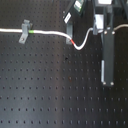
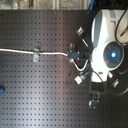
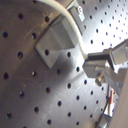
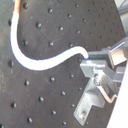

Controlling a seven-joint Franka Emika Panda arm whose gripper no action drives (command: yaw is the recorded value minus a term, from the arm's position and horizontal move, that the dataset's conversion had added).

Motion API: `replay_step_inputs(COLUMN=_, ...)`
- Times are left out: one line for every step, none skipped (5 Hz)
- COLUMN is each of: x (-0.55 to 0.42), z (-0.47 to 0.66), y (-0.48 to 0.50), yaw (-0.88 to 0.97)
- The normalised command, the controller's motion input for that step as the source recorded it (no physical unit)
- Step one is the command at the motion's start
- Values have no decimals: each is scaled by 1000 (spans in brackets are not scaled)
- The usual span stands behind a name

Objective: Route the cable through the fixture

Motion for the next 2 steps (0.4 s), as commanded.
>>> replay_step_inputs(x=-84, z=596, y=-106, yaw=263)
replay_step_inputs(x=-4, z=0, y=1, yaw=60)
